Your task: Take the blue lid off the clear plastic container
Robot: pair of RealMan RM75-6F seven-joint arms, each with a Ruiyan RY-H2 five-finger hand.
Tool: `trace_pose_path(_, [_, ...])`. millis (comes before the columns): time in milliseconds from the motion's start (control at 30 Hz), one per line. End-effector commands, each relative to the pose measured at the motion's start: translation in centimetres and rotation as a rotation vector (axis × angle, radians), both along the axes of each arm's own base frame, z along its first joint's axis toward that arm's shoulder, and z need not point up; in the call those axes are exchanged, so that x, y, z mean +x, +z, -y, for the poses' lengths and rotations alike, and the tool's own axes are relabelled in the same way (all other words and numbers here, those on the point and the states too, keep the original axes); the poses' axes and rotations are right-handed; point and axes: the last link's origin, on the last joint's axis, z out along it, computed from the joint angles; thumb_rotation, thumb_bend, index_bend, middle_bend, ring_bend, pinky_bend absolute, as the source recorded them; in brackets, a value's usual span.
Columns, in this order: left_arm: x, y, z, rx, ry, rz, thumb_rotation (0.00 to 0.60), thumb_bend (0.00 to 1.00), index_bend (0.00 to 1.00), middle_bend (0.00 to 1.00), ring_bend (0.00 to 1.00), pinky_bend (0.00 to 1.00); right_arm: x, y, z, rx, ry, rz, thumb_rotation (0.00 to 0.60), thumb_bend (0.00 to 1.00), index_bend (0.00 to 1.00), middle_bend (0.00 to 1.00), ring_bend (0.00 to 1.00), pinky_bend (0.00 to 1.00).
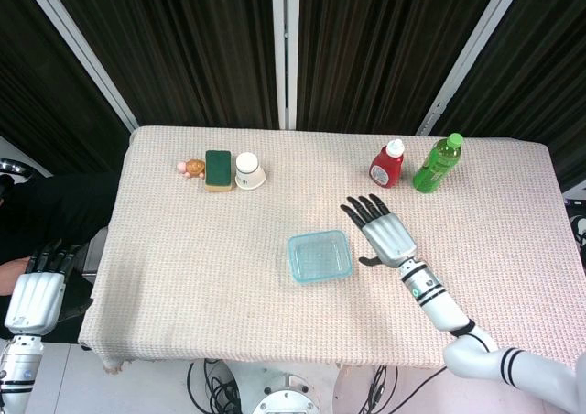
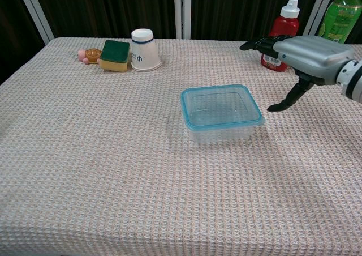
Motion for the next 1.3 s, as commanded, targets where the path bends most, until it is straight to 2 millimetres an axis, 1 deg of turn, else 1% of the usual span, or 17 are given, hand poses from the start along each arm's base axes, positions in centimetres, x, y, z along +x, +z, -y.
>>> trace_pose_path(33, [0.0,0.0,-0.1,-0.001,-0.003,0.002,0.600,0.07,0.19,0.19,0.04,0.11,2.0,-2.0,0.4,0.027,0.030,0.006,0.600,0.00,0.00,0.00,0.00,0.00])
trace_pose_path(233, [0.3,-0.2,-0.8,-0.026,-0.024,0.010,0.600,0.07,0.19,0.19,0.04,0.11,5.6,-4.6,0.3,0.061,0.096,0.068,0.600,0.00,0.00,0.00,0.00,0.00])
trace_pose_path(400, [1.9,-0.7,-2.6,-0.087,-0.102,0.036,0.600,0.07,0.19,0.19,0.04,0.11,7.8,-5.9,-0.1,0.096,0.132,0.096,0.600,0.00,0.00,0.00,0.00,0.00])
trace_pose_path(500, [3.4,-1.2,-4.0,-0.132,-0.169,0.034,0.600,0.07,0.19,0.19,0.04,0.11,8.5,-6.4,-0.8,0.125,0.147,0.108,0.600,0.00,0.00,0.00,0.00,0.00])
trace_pose_path(567, [4.7,-1.7,-5.1,-0.167,-0.222,0.032,0.600,0.07,0.19,0.19,0.04,0.11,8.2,-6.1,-1.1,0.121,0.150,0.100,0.600,0.00,0.00,0.00,0.00,0.00])
trace_pose_path(667, [6.7,-2.7,-6.4,-0.228,-0.293,0.042,0.600,0.07,0.19,0.18,0.04,0.11,6.6,-4.8,-1.4,0.089,0.125,0.086,0.600,0.00,0.00,0.00,0.00,0.00])
trace_pose_path(767, [9.1,-4.3,-8.0,-0.318,-0.362,0.053,0.600,0.07,0.18,0.17,0.04,0.11,4.3,-2.1,-2.1,0.038,0.087,0.078,0.600,0.00,0.00,0.00,0.00,0.00])
trace_pose_path(800, [10.0,-4.9,-8.6,-0.355,-0.386,0.046,0.600,0.07,0.18,0.17,0.04,0.11,3.5,-0.8,-2.4,0.013,0.072,0.083,0.600,0.00,0.00,0.01,0.00,0.00])
trace_pose_path(900, [12.3,-6.7,-10.2,-0.430,-0.437,0.025,0.600,0.07,0.17,0.14,0.04,0.11,2.6,2.4,-3.2,-0.029,0.051,0.116,0.600,0.00,0.00,0.03,0.00,0.00])
trace_pose_path(1000, [14.6,-8.6,-11.5,-0.497,-0.464,0.019,0.600,0.07,0.16,0.12,0.04,0.11,2.1,5.0,-4.1,-0.062,0.046,0.147,0.600,0.00,0.00,0.05,0.00,0.00])
trace_pose_path(1133, [17.6,-11.1,-12.5,-0.591,-0.466,0.047,0.600,0.07,0.11,0.07,0.00,0.09,1.0,7.0,-5.0,-0.104,0.028,0.153,0.600,0.00,0.00,0.06,0.00,0.00])
trace_pose_path(1233, [19.6,-12.5,-13.1,-0.644,-0.479,0.022,0.600,0.07,0.06,0.02,0.00,0.07,0.1,7.6,-5.6,-0.112,0.005,0.158,0.600,0.00,0.00,0.07,0.00,0.00])
trace_pose_path(1300, [20.8,-13.4,-13.6,-0.661,-0.491,-0.005,0.600,0.07,0.05,0.02,0.00,0.07,-0.4,7.7,-6.0,-0.114,-0.005,0.159,0.600,0.00,0.00,0.07,0.00,0.00])
